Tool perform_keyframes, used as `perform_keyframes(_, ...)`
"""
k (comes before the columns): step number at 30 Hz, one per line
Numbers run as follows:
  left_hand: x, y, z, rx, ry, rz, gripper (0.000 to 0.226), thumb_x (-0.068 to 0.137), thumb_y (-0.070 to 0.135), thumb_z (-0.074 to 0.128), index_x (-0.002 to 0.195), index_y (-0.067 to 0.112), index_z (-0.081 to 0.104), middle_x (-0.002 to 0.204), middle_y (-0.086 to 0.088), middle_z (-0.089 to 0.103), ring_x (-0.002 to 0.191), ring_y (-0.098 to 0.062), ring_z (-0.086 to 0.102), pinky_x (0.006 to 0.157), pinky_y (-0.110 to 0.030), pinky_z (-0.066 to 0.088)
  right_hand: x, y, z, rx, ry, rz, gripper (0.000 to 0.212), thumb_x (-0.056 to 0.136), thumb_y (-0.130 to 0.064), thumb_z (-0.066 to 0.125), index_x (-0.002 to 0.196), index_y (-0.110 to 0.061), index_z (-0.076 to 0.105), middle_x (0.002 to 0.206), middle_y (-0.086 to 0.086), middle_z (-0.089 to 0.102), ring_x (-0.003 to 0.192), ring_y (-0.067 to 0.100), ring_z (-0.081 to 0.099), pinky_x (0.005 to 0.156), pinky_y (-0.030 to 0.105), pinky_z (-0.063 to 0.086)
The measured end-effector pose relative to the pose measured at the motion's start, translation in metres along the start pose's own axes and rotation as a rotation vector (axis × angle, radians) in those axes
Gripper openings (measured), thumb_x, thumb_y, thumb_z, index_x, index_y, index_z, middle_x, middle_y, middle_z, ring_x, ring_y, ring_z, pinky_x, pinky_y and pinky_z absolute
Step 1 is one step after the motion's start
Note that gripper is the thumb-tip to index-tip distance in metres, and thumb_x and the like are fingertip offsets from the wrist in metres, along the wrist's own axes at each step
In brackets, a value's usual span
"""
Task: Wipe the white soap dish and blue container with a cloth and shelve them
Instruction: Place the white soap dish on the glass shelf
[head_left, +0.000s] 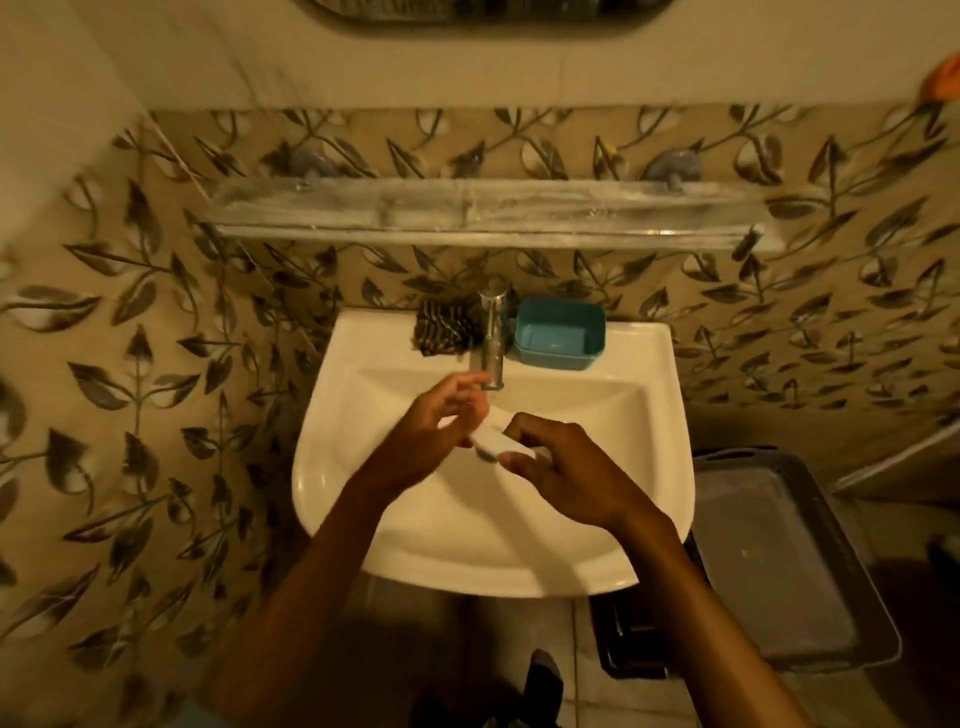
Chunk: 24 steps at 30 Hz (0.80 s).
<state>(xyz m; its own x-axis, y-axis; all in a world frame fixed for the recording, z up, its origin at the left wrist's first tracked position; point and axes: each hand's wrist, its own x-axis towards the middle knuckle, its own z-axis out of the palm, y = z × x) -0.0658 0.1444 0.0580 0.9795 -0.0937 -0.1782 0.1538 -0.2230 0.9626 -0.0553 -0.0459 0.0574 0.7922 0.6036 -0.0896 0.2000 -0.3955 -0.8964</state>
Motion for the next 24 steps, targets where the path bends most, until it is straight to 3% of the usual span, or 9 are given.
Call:
perform_keyframes(2,-0.007,0.008,-0.008,0.114,-0.009,0.058,0.023,0.085,0.033,0.063,0.108,0.031,0.062,0.116,0.005,0.062,0.109,-0.006,0.057,0.087,-0.021,0.049,0.011,-0.021,-0.006,-0.114,-0.035,-0.042,0.009,0.093,-0.025,0.058,0.098,-0.032,0.061,0.107,-0.012,0.068,0.093,0.006,0.061,0.082,0.022,0.05)
perform_keyframes(4,-0.007,0.02,-0.021,0.149,0.052,0.081,0.012,0.083,0.021,0.07,0.095,0.019,0.067,0.106,0.003,0.064,0.101,-0.002,0.059,0.083,-0.015,0.046,0.02,-0.04,-0.013,-0.227,-0.037,-0.078,0.01,0.092,-0.027,0.06,0.101,-0.024,0.064,0.106,-0.003,0.069,0.094,0.014,0.062,0.085,0.039,0.053)
perform_keyframes(7,-0.003,0.042,-0.046,0.169,0.144,0.14,0.01,0.077,0.015,0.075,0.074,0.021,0.067,0.107,0.003,0.062,0.101,0.006,0.057,0.085,-0.017,0.049,0.033,-0.067,-0.026,-0.388,0.051,-0.123,0.018,0.087,-0.028,0.067,0.103,-0.021,0.067,0.12,0.002,0.065,0.113,0.02,0.055,0.102,0.044,0.043)
perform_keyframes(10,0.007,0.066,-0.069,0.222,0.236,0.267,0.02,0.072,0.015,0.079,0.068,0.029,0.066,0.116,-0.004,0.061,0.11,-0.011,0.06,0.093,-0.028,0.05,0.048,-0.088,-0.041,-0.411,0.223,-0.235,0.029,0.078,-0.032,0.075,0.104,-0.023,0.066,0.14,0.002,0.05,0.133,0.022,0.039,0.111,0.047,0.032)
perform_keyframes(12,0.014,0.084,-0.084,0.235,0.355,0.335,0.02,0.071,0.016,0.08,0.068,0.029,0.065,0.116,-0.006,0.061,0.111,-0.018,0.06,0.092,-0.032,0.051,0.059,-0.098,-0.052,-0.375,0.386,-0.25,0.039,0.073,-0.036,0.078,0.107,-0.023,0.064,0.143,0.004,0.045,0.134,0.022,0.037,0.11,0.041,0.035)
perform_keyframes(15,0.024,0.109,-0.1,0.269,0.521,0.441,0.012,0.07,0.018,0.08,0.074,0.018,0.069,0.114,-0.008,0.061,0.108,-0.018,0.06,0.084,-0.029,0.055,0.077,-0.115,-0.069,-0.227,0.589,-0.254,0.042,0.072,-0.033,0.08,0.109,-0.017,0.067,0.133,0.007,0.055,0.119,0.018,0.051,0.095,0.031,0.049)
perform_keyframes(17,0.032,0.123,-0.108,0.301,0.569,0.469,0.014,0.071,0.016,0.08,0.078,0.008,0.07,0.107,-0.008,0.062,0.102,-0.015,0.06,0.081,-0.02,0.054,0.092,-0.126,-0.078,-0.137,0.6,-0.238,0.042,0.074,-0.027,0.079,0.112,-0.012,0.068,0.123,0.008,0.064,0.104,0.012,0.059,0.083,0.018,0.053)
perform_keyframes(20,0.043,0.137,-0.118,0.335,0.573,0.469,0.015,0.073,0.014,0.078,0.08,0.003,0.072,0.095,-0.008,0.066,0.094,-0.015,0.062,0.084,-0.024,0.054,0.116,-0.135,-0.085,-0.144,0.576,-0.221,0.042,0.076,-0.022,0.078,0.114,-0.006,0.067,0.113,0.012,0.07,0.094,0.008,0.062,0.07,0.001,0.047)
perform_keyframes(24,0.057,0.14,-0.128,0.394,0.604,0.441,0.011,0.075,0.013,0.076,0.081,0.005,0.074,0.095,-0.011,0.07,0.093,-0.01,0.06,0.081,-0.025,0.052,0.143,-0.135,-0.088,-0.141,0.579,-0.2,0.041,0.075,-0.018,0.078,0.111,-0.002,0.068,0.11,0.014,0.07,0.09,0.009,0.063,0.068,0.007,0.049)
